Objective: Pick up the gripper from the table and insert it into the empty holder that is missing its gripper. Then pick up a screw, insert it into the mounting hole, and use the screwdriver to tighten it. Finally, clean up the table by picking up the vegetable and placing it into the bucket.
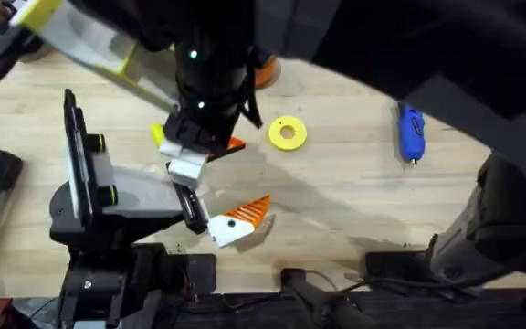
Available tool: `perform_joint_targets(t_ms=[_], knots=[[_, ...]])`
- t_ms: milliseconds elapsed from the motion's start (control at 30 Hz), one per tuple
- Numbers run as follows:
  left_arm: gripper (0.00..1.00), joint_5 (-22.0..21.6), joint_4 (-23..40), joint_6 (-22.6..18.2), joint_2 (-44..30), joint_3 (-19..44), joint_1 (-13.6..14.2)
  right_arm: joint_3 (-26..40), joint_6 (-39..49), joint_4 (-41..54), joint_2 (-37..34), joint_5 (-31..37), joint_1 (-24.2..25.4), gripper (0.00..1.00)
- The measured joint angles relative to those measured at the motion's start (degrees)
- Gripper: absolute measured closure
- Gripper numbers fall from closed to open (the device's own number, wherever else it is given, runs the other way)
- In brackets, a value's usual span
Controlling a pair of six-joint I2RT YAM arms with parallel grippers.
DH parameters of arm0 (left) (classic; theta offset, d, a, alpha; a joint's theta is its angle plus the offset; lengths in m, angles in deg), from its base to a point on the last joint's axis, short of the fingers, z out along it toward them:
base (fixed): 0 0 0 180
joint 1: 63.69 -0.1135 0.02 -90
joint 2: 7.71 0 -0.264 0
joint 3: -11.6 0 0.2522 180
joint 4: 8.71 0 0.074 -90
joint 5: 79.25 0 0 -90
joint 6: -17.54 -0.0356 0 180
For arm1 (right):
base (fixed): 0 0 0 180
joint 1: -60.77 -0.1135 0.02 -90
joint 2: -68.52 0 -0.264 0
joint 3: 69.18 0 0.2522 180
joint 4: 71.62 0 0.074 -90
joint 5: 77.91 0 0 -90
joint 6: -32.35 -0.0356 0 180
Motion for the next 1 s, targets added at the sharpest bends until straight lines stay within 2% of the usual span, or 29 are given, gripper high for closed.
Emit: perform_joint_targets(t_ms=[67, 567, 700, 867, 1000], knots=[[0.015, -0.04, -0.02, -0.02, 0.0, 0.0, 0.0, 0.0, 0.14, -0.25, 0.14, 0.15, 0.74, 0.014], [0.014, 0.07, -0.02, -0.66, 0.0, 0.0, -0.09, -0.02, 0.22, -1.7, 3.96, -1.27, 1.51, 0.005], [0.016, 0.15, -0.02, -0.69, 0.02, 0.0, -0.09, -0.02, 0.77, -2.15, 11.35, -1.46, 5.48, 0.004], [0.015, 0.15, -0.02, -0.7, 0.02, 0.0, -0.09, -0.02, 1.95, -1.62, 14.61, -1.87, 8.04, 0.006], [0.015, 0.17, -0.02, -0.7, 0.02, 0.0, -0.09, -2.74, 6.34, -2.15, 17.3, -6.16, 10.04, 0.006]])
